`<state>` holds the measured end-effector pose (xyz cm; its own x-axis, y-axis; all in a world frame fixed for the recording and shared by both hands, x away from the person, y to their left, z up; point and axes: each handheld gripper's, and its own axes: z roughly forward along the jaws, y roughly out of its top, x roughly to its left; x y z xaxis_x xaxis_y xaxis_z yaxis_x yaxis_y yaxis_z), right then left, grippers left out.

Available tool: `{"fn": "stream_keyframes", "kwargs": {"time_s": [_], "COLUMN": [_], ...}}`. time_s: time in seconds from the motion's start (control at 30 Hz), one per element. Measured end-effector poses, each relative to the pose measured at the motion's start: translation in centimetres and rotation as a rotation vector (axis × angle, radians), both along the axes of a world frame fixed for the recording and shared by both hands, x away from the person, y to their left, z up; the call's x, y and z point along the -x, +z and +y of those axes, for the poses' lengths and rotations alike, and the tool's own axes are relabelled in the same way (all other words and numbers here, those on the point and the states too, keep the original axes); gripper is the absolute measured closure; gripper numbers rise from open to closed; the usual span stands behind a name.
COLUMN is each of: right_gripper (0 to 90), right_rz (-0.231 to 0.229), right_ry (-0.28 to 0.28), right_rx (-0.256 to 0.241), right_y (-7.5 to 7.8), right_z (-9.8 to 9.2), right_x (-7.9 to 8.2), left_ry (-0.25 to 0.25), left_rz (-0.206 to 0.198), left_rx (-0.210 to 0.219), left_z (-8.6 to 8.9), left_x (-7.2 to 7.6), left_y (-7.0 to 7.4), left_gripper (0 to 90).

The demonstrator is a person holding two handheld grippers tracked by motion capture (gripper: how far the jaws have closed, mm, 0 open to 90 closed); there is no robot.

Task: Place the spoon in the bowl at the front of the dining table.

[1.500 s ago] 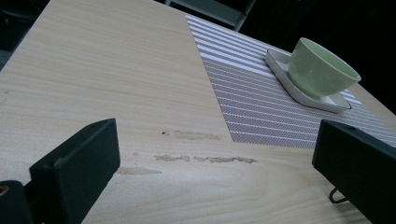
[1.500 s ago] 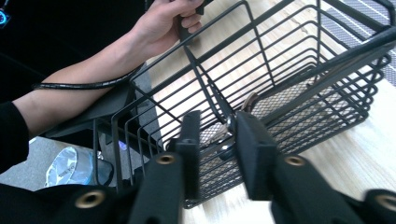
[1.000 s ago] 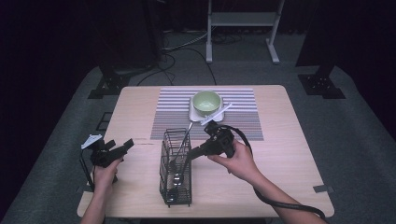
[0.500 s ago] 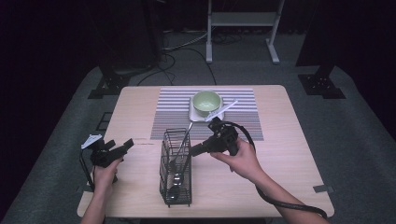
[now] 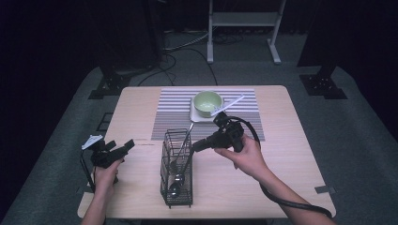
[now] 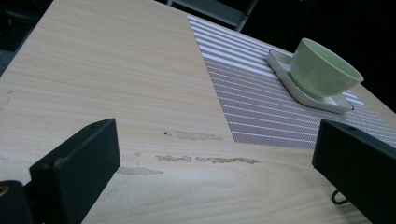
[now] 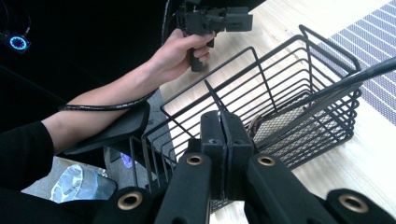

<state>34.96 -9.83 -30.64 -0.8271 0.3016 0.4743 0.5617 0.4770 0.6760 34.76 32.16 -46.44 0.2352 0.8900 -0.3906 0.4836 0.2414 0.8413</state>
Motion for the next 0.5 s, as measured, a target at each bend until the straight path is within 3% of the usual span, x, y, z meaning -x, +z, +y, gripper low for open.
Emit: {"fn": "stream_keyframes", "kwargs": {"time_s": [0.5], "right_gripper": [89.2], "right_rz": [-0.013], "right_ry": [-0.017], "right_rx": [-0.026], "right_y": [1.9], "right_z": [-1.0], "right_x": [0.0], "left_ry": [-0.001], "left_rz": [0.0], "left_rx": [0.0], "left_z": [0.0], "left_x": [0.0], "left_y": [-0.1], "left_gripper": [0.0]}}
